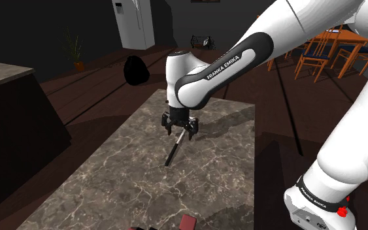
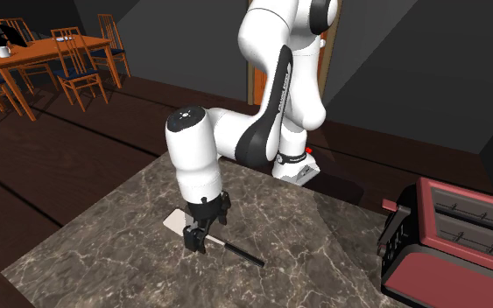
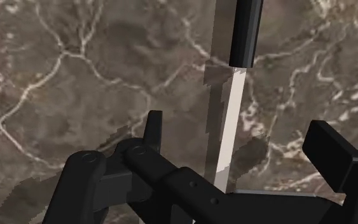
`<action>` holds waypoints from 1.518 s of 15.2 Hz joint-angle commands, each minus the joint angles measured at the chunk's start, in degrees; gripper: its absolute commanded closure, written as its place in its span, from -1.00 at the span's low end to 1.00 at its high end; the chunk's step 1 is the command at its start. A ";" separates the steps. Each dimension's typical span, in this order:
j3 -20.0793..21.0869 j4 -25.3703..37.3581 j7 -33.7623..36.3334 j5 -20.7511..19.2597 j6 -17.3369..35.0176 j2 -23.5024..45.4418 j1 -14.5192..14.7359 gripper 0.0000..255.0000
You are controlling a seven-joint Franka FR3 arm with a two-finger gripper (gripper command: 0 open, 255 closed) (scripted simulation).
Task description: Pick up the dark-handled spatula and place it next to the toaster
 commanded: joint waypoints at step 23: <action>-0.11 3.79 -2.23 3.56 -8.46 -5.52 -0.43 1.00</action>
